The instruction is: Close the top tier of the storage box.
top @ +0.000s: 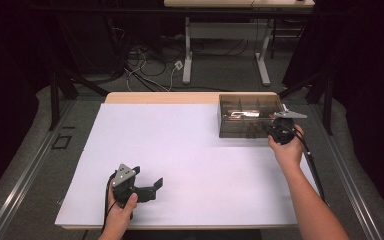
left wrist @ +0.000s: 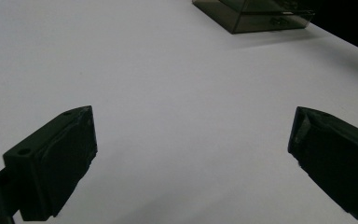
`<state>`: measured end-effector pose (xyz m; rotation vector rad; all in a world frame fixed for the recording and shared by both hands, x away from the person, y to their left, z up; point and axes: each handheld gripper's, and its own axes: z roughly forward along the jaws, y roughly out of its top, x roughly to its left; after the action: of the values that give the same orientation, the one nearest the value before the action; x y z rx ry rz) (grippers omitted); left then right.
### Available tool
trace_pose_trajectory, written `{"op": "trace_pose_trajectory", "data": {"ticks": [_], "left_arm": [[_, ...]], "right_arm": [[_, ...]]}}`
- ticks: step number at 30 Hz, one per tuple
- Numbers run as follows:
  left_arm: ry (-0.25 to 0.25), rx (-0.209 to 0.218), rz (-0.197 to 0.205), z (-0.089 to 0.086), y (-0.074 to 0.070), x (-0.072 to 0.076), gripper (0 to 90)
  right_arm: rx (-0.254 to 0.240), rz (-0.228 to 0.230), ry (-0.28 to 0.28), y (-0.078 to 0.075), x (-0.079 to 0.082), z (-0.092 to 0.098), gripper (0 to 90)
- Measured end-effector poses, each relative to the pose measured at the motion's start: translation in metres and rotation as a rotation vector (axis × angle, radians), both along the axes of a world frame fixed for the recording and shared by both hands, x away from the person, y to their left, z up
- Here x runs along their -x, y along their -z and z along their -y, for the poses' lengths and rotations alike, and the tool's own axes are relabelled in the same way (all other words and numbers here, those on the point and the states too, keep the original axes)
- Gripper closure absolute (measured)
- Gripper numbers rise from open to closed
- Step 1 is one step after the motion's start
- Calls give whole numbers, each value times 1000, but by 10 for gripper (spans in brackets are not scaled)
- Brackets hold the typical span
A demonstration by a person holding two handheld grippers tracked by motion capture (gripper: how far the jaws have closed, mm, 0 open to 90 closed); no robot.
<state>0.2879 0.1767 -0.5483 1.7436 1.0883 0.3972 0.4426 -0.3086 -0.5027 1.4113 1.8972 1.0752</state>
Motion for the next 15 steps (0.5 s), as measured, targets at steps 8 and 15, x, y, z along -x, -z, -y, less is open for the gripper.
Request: {"op": "trace_pose_trajectory", "data": {"ticks": [8, 15], "left_arm": [[1, -1, 2, 0, 0, 0, 12], [-1, 0, 2, -1, 0, 0, 12]], "right_arm": [[15, -6, 4, 1, -2, 1, 900], [11, 4, 3, 2, -2, 1, 900]]}}
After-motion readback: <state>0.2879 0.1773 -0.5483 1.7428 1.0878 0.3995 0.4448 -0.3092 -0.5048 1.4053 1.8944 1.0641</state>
